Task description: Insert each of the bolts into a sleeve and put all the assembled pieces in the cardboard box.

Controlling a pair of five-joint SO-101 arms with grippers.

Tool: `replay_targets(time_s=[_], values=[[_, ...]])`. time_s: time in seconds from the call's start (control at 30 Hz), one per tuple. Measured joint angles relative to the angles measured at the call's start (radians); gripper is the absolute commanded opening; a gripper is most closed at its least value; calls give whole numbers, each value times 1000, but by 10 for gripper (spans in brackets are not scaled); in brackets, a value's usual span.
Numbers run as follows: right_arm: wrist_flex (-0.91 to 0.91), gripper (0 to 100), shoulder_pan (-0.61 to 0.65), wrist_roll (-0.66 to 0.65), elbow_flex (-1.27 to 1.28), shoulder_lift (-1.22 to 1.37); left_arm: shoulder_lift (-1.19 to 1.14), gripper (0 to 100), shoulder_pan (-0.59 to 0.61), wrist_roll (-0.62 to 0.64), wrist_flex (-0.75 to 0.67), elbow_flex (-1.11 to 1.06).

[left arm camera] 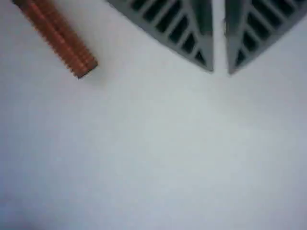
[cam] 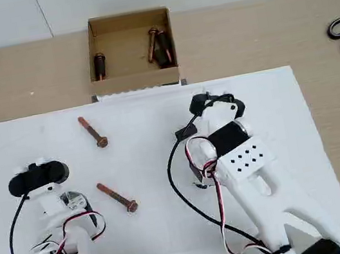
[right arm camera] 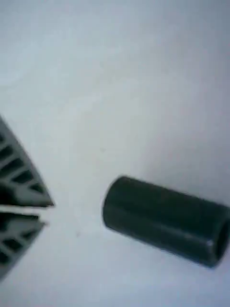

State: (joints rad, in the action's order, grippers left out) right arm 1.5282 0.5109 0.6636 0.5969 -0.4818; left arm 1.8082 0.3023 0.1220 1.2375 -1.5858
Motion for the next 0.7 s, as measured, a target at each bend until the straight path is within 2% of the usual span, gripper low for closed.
replay_targets(time_s=[0.1, 0.17, 0.37, 0.7], values=[[-17, 174, 37, 0, 0, 0, 0, 6, 0, 0, 0, 0], [-29, 192, 41, 0, 0, 0, 0, 6, 0, 2, 0, 0], [-66, 148, 43, 0, 0, 3, 0, 6, 0, 2, 0, 0], [-137, 148, 44, 0, 0, 94, 0, 6, 0, 2, 0, 0]])
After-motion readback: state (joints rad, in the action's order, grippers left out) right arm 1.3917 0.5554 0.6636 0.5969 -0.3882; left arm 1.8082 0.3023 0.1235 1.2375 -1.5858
